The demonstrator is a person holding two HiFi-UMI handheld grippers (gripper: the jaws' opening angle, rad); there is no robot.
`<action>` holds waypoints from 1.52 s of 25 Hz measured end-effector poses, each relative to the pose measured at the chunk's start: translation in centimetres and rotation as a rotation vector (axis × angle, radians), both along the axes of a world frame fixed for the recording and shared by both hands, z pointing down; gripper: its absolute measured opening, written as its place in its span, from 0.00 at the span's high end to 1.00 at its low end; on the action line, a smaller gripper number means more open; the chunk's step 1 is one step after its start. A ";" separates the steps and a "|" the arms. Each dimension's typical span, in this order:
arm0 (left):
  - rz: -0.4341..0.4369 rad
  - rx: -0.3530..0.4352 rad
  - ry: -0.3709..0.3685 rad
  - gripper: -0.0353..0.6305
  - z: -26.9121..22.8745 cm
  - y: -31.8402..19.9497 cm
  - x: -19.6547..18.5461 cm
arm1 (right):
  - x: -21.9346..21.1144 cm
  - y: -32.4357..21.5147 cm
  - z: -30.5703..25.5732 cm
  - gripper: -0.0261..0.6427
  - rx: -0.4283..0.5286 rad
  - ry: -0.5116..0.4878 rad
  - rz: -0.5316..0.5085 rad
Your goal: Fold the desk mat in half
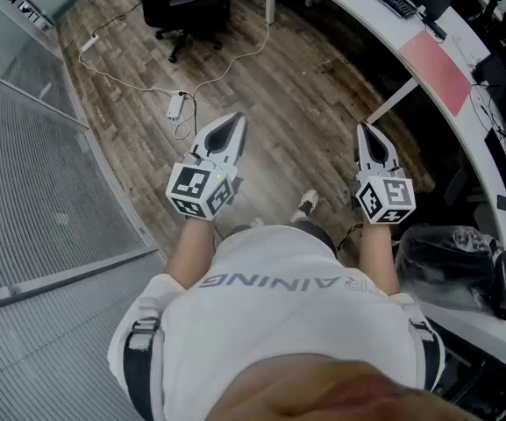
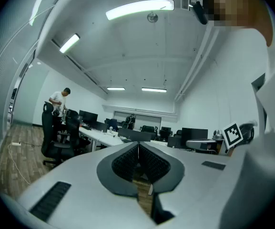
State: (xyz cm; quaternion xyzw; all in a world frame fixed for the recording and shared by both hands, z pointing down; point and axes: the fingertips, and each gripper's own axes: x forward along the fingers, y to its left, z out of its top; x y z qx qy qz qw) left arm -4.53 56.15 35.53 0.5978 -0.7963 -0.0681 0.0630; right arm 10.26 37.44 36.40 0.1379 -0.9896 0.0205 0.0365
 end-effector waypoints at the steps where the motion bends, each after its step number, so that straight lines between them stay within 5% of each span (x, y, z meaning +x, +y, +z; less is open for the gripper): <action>1: 0.003 -0.008 0.004 0.90 0.2 0.1 0.0 | 0.0 0.2 0.2 0.93 -0.003 0.005 -0.002; 24: 0.023 -0.029 0.051 0.90 1.7 0.3 -2.8 | -4.0 1.0 0.9 0.93 -0.027 0.036 -0.052; 38: 0.028 -0.061 0.069 0.90 2.2 -8.1 -6.5 | -7.1 -8.2 2.6 0.93 -0.107 0.052 -0.020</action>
